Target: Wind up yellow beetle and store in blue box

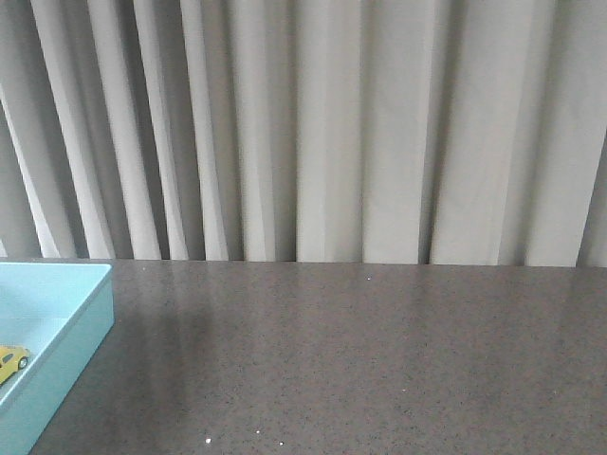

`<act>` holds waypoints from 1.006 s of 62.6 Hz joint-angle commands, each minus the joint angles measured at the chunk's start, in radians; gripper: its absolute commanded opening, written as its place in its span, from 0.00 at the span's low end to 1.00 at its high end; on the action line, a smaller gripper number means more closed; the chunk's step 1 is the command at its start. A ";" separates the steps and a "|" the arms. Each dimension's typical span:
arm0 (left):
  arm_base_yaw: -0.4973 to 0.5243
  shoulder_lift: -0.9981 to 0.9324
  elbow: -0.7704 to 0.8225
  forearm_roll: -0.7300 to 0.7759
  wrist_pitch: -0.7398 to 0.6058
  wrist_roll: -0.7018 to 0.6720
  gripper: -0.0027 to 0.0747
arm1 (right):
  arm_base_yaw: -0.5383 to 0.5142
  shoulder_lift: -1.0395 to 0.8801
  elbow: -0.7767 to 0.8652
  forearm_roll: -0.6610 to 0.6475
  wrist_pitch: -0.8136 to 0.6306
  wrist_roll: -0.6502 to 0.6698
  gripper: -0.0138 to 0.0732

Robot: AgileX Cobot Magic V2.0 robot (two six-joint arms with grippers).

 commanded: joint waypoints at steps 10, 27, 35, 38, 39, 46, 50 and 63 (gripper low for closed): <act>-0.005 -0.016 -0.007 -0.014 -0.067 -0.009 0.03 | -0.080 -0.236 -0.028 -0.009 -0.016 -0.005 0.73; -0.005 -0.016 -0.007 -0.014 -0.066 -0.009 0.03 | -0.178 -0.445 0.089 0.022 -0.054 -0.003 0.62; -0.005 -0.016 -0.007 -0.014 -0.066 -0.009 0.03 | -0.185 -0.524 0.271 0.043 -0.280 -0.004 0.44; -0.005 -0.016 -0.007 -0.014 -0.066 -0.009 0.03 | -0.185 -0.550 0.354 0.043 -0.407 -0.004 0.37; -0.005 -0.016 -0.007 -0.014 -0.066 -0.009 0.03 | -0.185 -0.560 0.375 0.043 -0.439 -0.004 0.35; -0.005 -0.016 -0.007 -0.014 -0.066 -0.009 0.03 | -0.185 -0.606 0.533 0.043 -0.701 -0.004 0.21; -0.005 -0.016 -0.007 -0.014 -0.065 -0.009 0.03 | -0.185 -0.623 0.610 0.043 -0.839 -0.004 0.15; -0.005 -0.016 -0.007 -0.014 -0.065 -0.009 0.03 | -0.185 -0.760 0.728 0.161 -0.871 0.009 0.15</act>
